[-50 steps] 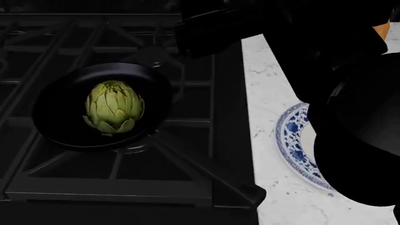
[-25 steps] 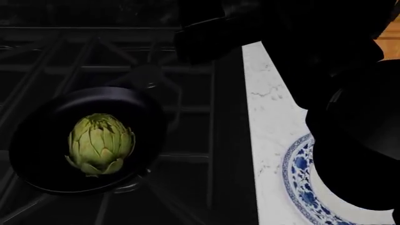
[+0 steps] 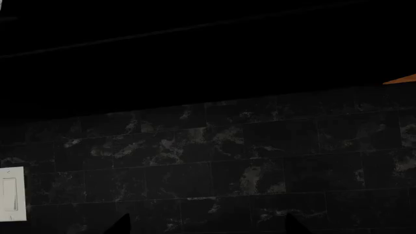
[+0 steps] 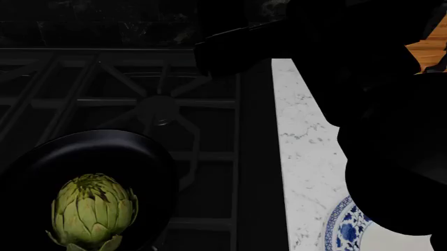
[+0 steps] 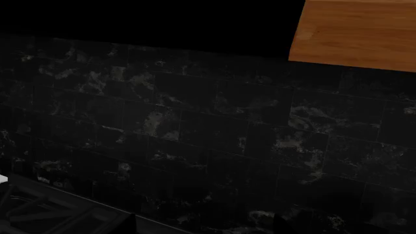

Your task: Pick the artichoke from the pan and place it on the plate.

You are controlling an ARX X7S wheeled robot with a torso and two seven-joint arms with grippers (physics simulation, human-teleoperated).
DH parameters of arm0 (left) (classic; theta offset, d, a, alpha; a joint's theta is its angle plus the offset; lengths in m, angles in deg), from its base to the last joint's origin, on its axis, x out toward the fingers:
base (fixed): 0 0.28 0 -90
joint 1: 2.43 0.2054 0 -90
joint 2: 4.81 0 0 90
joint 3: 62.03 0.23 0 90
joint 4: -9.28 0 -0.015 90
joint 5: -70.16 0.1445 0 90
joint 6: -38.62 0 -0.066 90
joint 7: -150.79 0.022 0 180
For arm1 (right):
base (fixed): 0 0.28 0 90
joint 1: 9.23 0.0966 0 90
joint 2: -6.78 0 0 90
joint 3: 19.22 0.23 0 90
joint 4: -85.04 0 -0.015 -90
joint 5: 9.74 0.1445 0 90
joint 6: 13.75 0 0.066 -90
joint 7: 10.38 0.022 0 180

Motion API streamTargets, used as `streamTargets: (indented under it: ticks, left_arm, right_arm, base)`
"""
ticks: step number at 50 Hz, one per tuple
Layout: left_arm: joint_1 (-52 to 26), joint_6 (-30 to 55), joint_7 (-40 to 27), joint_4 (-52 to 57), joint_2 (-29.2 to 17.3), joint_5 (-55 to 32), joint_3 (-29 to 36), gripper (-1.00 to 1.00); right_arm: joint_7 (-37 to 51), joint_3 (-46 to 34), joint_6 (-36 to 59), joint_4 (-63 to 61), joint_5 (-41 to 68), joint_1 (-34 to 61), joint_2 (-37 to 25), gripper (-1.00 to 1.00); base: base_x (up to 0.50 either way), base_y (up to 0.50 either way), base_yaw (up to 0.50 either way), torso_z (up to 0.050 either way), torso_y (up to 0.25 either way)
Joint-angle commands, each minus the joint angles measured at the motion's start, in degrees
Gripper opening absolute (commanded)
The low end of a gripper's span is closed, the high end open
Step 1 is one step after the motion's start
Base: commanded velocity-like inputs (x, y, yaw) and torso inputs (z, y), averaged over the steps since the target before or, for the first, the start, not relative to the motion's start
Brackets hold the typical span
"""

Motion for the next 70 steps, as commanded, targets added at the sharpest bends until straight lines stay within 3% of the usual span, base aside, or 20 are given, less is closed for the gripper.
streamTargets:
  ticks: [1, 24, 30, 56, 70]
  left_arm:
    - [0.56, -3.89, -0.76, -3.78, 1.20, -1.80, -2.38, 1.00]
    - [0.34, -2.08, -1.30, -2.73, 0.30, -2.59, -1.90, 1.00]
    - [0.78, -2.07, -1.65, -2.83, 0.24, -2.72, -2.17, 1.00]
    - [1.28, -1.81, -2.51, -2.66, -0.29, -3.00, -2.26, 1.00]
    - [2.41, -2.64, -2.82, -2.66, -0.38, -3.51, -3.37, 1.00]
  right_arm:
    - [-1.68, 0.73, -1.80, 0.24, -1.64, -0.02, 0.86, 1.00]
    - [-0.40, -1.57, -0.23, -0.95, -0.28, 2.37, 0.97, 1.00]
    - [-1.08, -0.86, 1.22, 4.44, 8.11, 3.29, 3.89, 1.00]
    - [-5.56, -7.67, 1.12, 8.51, 14.79, 3.22, 13.11, 1.00]
    - [-0.26, -10.86, 0.86, 12.20, 23.63, 0.87, 17.10, 1.00]
  base:
    - [0.13, 0.00, 0.00, 0.000, 0.000]
    - [0.03, 0.00, 0.00, 0.000, 0.000]
    - [0.00, 0.00, 0.00, 0.000, 0.000]
    - [0.00, 0.00, 0.00, 0.000, 0.000]
    - [0.00, 0.00, 0.00, 0.000, 0.000]
